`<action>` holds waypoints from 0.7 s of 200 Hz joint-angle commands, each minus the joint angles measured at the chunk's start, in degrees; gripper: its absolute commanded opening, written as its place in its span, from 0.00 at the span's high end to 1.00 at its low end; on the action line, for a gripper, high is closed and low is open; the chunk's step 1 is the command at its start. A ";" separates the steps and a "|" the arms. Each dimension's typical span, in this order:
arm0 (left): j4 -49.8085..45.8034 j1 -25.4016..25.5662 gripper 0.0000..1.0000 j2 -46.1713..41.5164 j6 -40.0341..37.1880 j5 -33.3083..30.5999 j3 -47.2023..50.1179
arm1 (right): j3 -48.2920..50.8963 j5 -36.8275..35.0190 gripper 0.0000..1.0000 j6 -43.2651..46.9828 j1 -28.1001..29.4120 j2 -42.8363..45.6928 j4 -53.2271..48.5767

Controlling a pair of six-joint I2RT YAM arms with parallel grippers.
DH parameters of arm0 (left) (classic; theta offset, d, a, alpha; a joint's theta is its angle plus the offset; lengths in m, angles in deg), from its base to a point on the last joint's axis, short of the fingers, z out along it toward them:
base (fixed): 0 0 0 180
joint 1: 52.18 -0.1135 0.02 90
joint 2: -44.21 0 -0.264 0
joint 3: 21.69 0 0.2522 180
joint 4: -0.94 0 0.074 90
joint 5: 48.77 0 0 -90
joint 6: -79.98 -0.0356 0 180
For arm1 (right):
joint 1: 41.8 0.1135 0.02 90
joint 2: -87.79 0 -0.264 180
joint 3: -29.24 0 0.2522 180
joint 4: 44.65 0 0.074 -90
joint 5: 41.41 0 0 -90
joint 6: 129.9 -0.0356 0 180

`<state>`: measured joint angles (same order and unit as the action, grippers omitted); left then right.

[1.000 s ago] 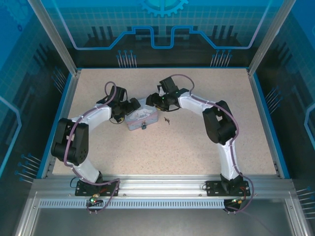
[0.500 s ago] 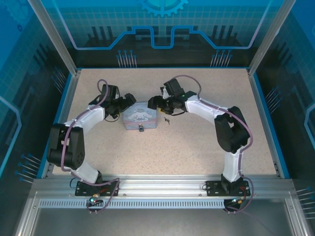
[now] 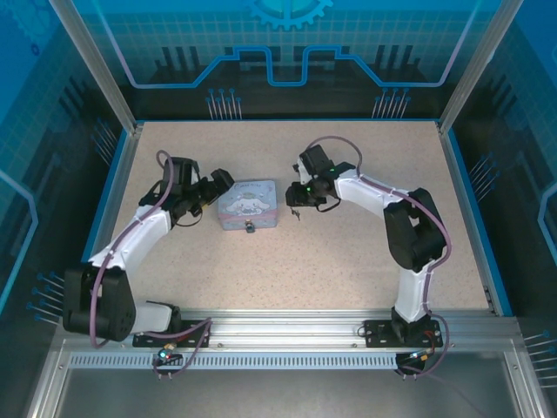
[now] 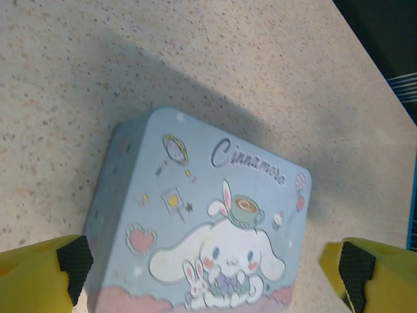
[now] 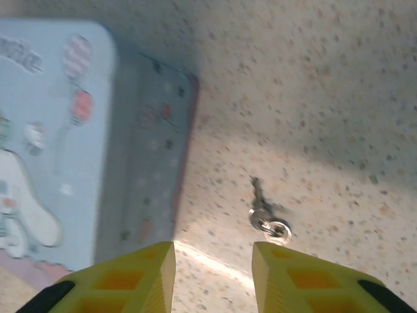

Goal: Unlock a padlock with a key

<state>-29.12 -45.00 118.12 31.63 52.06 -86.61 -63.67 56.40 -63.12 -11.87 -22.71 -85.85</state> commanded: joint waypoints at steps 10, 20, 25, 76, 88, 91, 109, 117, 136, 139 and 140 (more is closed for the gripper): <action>-2.25 1.21 0.01 -2.22 1.48 2.79 0.62 | 0.59 -2.97 0.64 9.52 -0.42 -1.22 -1.58; -2.21 1.54 0.01 -2.03 1.65 3.04 0.22 | 0.53 -3.73 0.64 10.82 -0.40 -1.56 -1.73; -2.14 1.67 0.01 -1.86 1.76 3.13 0.13 | 0.50 -4.06 0.64 11.40 -0.40 -1.74 -1.80; -2.07 3.32 0.01 0.15 1.95 3.11 -2.11 | -0.53 -5.85 0.61 14.09 0.21 -3.88 -2.21; -2.07 3.54 0.01 0.40 2.03 3.04 -2.41 | -1.05 -5.55 0.61 14.02 0.29 -4.58 -2.10; -2.07 3.59 0.01 0.44 2.10 3.04 -2.44 | -1.15 -5.45 0.61 13.93 0.29 -4.68 -2.00; -2.14 3.72 0.01 0.54 2.19 2.83 -2.63 | -1.85 -5.19 0.61 14.00 0.54 -5.57 -1.96; -2.24 3.67 0.01 0.45 2.13 2.84 -2.71 | -2.08 -4.93 0.61 14.26 0.69 -5.90 -1.96; -2.51 3.72 0.01 0.45 1.95 2.52 -2.81 | -2.39 -4.83 0.61 14.60 1.16 -6.52 -2.00; -2.54 3.72 0.01 0.53 1.95 2.53 -2.81 | -2.36 -4.75 0.61 14.69 1.25 -6.57 -2.00; -2.53 3.72 0.01 0.53 1.95 2.53 -2.85 | -2.38 -4.74 0.61 14.74 1.31 -6.57 -1.96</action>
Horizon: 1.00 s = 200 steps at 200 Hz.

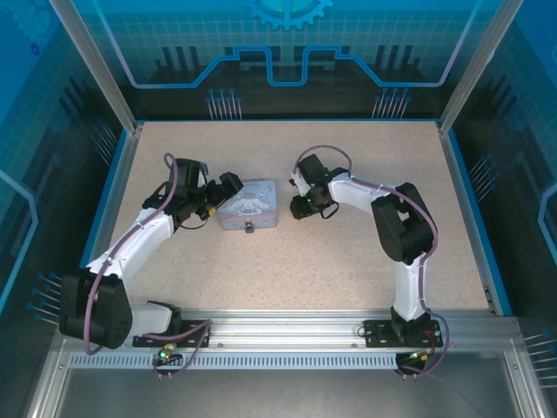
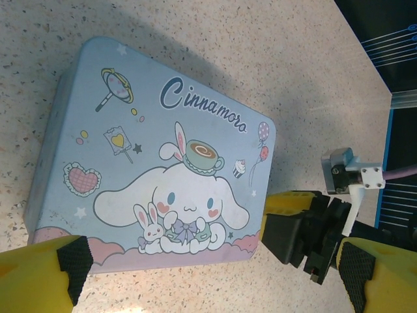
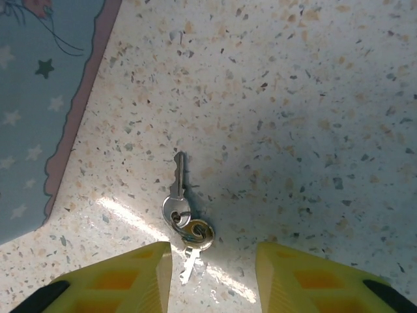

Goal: Unlock a padlock with a key

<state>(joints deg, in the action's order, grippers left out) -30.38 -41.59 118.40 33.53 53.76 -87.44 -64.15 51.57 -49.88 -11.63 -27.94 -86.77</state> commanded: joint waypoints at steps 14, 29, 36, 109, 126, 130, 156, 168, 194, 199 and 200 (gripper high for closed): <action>-1.24 0.31 0.01 0.25 0.04 0.89 -2.07 | -2.01 -0.06 0.60 1.88 1.55 -1.66 -1.00; -1.25 0.35 0.01 0.34 0.12 0.82 -2.15 | -2.29 -0.41 0.60 1.98 1.90 -2.11 -1.06; -1.25 0.32 0.01 0.43 0.14 0.84 -2.15 | -2.53 -0.47 0.60 2.18 2.04 -2.38 -1.06; -0.60 0.31 0.01 0.81 0.66 1.40 -2.42 | -3.43 -2.34 0.63 2.76 3.50 -4.75 -1.53; -0.39 0.31 0.01 0.87 0.66 1.44 -2.44 | -3.15 -2.58 0.67 2.61 3.79 -4.93 -1.31; -0.43 0.31 0.01 0.87 0.80 1.44 -2.50 | -3.16 -2.75 0.69 2.57 3.83 -5.03 -1.35; -0.54 0.31 0.01 0.78 0.84 1.45 -2.42 | -3.33 -2.76 0.79 2.44 4.28 -5.39 -1.48; -0.67 0.33 0.01 0.69 0.77 1.51 -2.42 | -3.29 -2.66 0.87 2.34 4.37 -5.39 -1.63; -0.72 0.31 0.01 0.81 0.90 1.63 -2.51 | -2.57 -2.39 1.00 2.17 4.16 -4.29 -1.70; -0.71 0.26 0.01 0.78 0.82 1.76 -2.59 | -2.41 -2.17 1.00 2.12 4.01 -3.77 -1.70; -0.71 0.29 0.01 0.78 0.87 1.73 -2.59 | -2.39 -2.09 1.00 2.05 3.97 -3.66 -1.70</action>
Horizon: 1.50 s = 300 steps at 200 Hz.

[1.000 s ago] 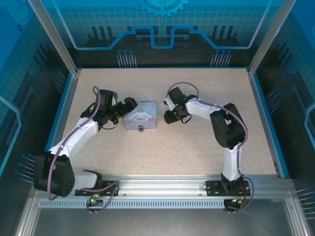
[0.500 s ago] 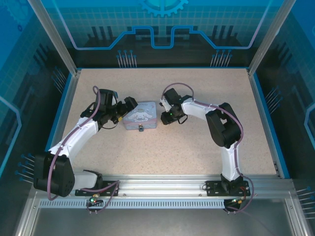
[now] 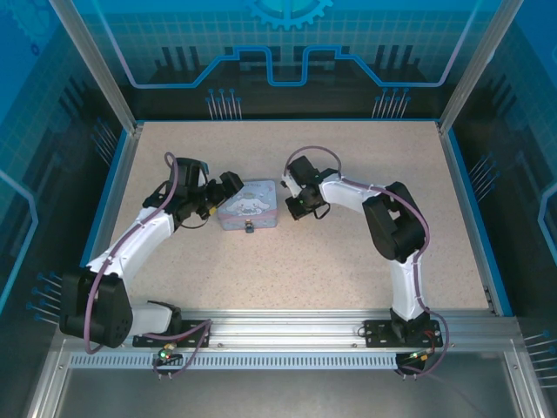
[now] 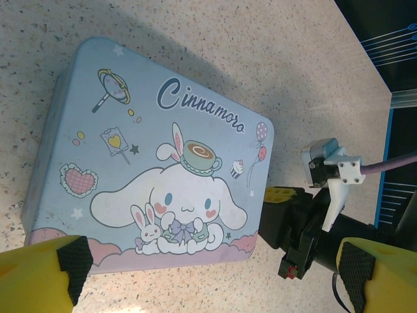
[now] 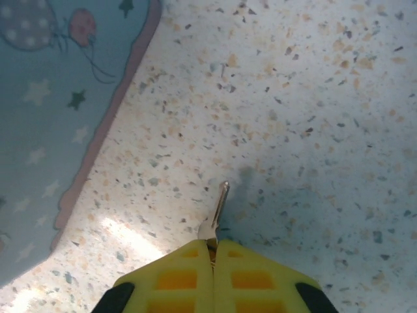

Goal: Unlock a padlock with a key

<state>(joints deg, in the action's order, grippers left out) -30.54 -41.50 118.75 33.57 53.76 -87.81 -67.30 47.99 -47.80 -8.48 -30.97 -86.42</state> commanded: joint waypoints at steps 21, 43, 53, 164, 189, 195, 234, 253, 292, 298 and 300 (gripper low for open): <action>-0.56 0.18 0.01 0.47 0.88 2.26 -2.40 | 2.39 4.19 1.00 -0.81 -0.76 2.96 -2.02; -0.05 0.29 0.01 0.14 1.29 3.21 -2.27 | 5.83 8.97 1.00 -1.94 -3.08 8.65 -0.59; 0.59 0.33 0.01 0.08 1.77 3.68 -2.01 | 7.54 11.65 1.00 -2.46 -4.14 11.09 0.25; 13.04 11.50 0.01 5.73 7.90 9.48 -3.08 | 20.13 37.63 1.00 -5.71 -8.58 31.13 9.09; 17.21 14.32 0.08 8.79 8.59 11.09 -4.04 | 21.58 38.63 1.00 -6.05 -8.74 33.24 9.07; 18.27 14.77 0.12 9.63 8.80 11.76 -4.28 | 21.83 38.68 1.00 -6.07 -8.71 33.62 8.95; 22.24 16.68 0.32 13.17 10.14 14.01 -6.03 | 23.01 38.52 1.00 -6.25 -8.81 34.54 9.16; 23.10 17.47 0.40 14.12 10.43 14.48 -6.52 | 23.22 38.54 1.00 -6.38 -8.89 34.59 9.24; 23.82 18.46 0.48 15.44 11.02 14.56 -6.38 | 23.51 38.54 1.00 -6.60 -9.07 34.62 9.81; 24.08 18.63 0.52 15.46 11.14 14.71 -6.23 | 23.62 38.64 1.00 -6.69 -9.15 34.56 9.90; 24.12 18.67 0.53 15.48 11.16 14.67 -6.19 | 23.58 38.65 1.00 -6.71 -9.15 34.56 9.97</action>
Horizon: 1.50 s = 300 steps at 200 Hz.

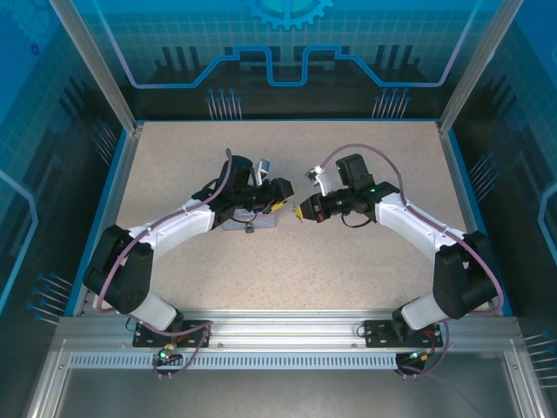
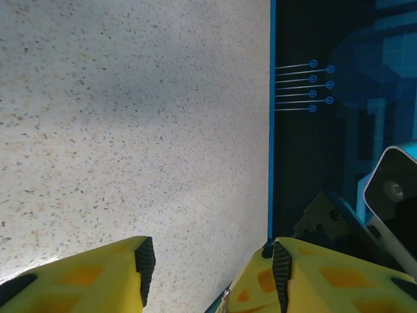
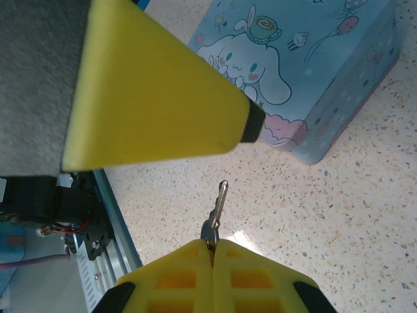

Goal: Unlock a padlock with a key

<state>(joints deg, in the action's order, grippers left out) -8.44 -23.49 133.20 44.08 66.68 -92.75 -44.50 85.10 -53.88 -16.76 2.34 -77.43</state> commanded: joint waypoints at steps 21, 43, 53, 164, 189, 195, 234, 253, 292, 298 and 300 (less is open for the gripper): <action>2.51 1.10 0.59 1.36 0.92 1.75 -0.97 | 1.07 1.67 1.00 -0.80 -1.02 1.33 1.34; 2.77 1.40 0.62 1.78 1.32 1.84 -1.06 | 1.36 1.74 1.00 -0.79 -1.15 1.37 1.34; 3.09 1.50 0.64 2.05 1.44 1.96 -1.14 | 1.43 1.81 1.00 -0.71 -1.25 1.58 1.36; 3.52 2.95 0.76 3.56 1.79 2.65 -2.07 | 2.53 1.93 1.00 -0.79 -2.01 2.39 1.80; 3.78 3.07 0.81 3.56 1.66 2.91 -2.15 | 2.64 1.87 1.00 -0.74 -2.08 2.29 1.89; 3.78 3.19 0.82 3.56 1.70 2.98 -2.12 | 2.63 1.88 1.00 -0.70 -2.10 2.30 1.92; 3.88 3.21 0.89 3.56 1.62 3.05 -1.98 | 2.85 1.78 1.00 -1.03 -2.36 2.31 2.28; 3.88 3.30 0.94 3.57 1.62 3.15 -1.94 | 3.07 1.72 1.00 -1.38 -2.43 2.28 2.59; 3.84 3.39 1.00 3.36 1.44 2.68 -1.74 | 3.57 1.35 0.90 -3.03 -2.93 2.68 3.62; 3.87 3.36 1.00 3.25 1.29 2.35 -1.68 | 3.86 1.45 0.81 -3.49 -3.11 3.12 3.95; 3.88 3.38 1.00 3.22 1.23 2.20 -1.68 | 4.01 1.57 0.78 -3.68 -3.19 3.28 4.12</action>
<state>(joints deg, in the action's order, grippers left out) -5.16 -20.65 136.15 45.55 68.10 -93.17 -41.55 86.08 -55.58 -18.62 3.58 -75.45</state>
